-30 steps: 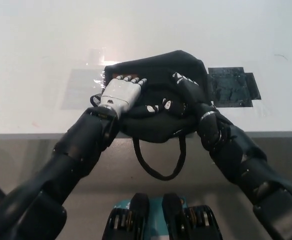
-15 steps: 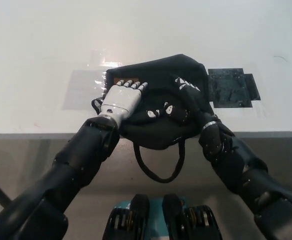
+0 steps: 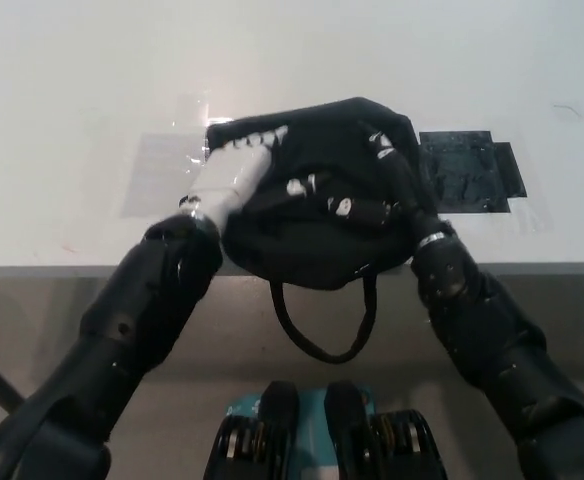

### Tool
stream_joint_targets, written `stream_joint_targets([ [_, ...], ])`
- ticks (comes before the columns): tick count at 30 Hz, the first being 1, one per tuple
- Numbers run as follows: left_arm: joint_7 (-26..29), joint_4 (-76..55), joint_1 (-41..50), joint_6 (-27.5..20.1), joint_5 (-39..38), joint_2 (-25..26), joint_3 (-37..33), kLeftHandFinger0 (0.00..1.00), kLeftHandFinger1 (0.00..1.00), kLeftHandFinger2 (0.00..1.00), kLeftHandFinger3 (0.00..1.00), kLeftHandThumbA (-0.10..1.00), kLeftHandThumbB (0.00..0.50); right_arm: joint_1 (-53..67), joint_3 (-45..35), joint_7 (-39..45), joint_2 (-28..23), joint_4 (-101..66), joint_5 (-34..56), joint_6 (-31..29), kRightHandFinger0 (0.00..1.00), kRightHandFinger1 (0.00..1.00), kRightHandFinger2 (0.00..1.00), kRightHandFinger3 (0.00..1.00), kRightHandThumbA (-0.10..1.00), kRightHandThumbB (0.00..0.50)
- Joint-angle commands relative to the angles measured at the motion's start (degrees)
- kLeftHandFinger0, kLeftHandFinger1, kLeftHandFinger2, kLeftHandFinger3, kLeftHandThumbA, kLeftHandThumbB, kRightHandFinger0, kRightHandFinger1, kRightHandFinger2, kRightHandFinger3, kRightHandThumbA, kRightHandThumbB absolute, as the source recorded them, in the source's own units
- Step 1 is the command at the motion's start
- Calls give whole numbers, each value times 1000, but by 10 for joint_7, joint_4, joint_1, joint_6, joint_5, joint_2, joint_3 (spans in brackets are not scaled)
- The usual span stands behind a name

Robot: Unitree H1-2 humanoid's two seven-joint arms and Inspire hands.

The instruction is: A soft travel bag is kept infront of the robot in the middle of the desk and the robot uses both its hands to press it to reduce its size

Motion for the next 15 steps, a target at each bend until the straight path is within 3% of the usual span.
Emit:
stream_joint_targets([
  [1, -59, -97, -31, 34, -66, 13, 45, 1000, 1000, 1000, 1000, 1000, 174, -12, -51, 50, -4, -151, 82, 34, 1000, 1000, 1000, 1000, 1000, 177],
  [4, -66, -143, -27, 45, -75, 12, 61, 1000, 1000, 1000, 1000, 1000, 177, -4, -56, 58, -9, -237, 78, 55, 1000, 1000, 1000, 1000, 1000, 189],
  [5, -75, -172, -20, 55, -83, 11, 69, 1000, 1000, 1000, 1000, 1000, 198, 5, -54, 64, -13, -281, 75, 71, 1000, 1000, 1000, 1000, 1000, 197],
  [8, -86, -225, -12, 66, -90, 15, 78, 1000, 1000, 1000, 1000, 1000, 212, 12, -59, 73, -21, -340, 82, 80, 1000, 1000, 1000, 1000, 1000, 184],
  [15, -125, -340, 21, 90, -101, 26, 95, 1000, 1000, 1000, 1000, 1000, 225, 39, -87, 76, -22, -471, 107, 134, 1000, 1000, 1000, 1000, 1000, 235],
])
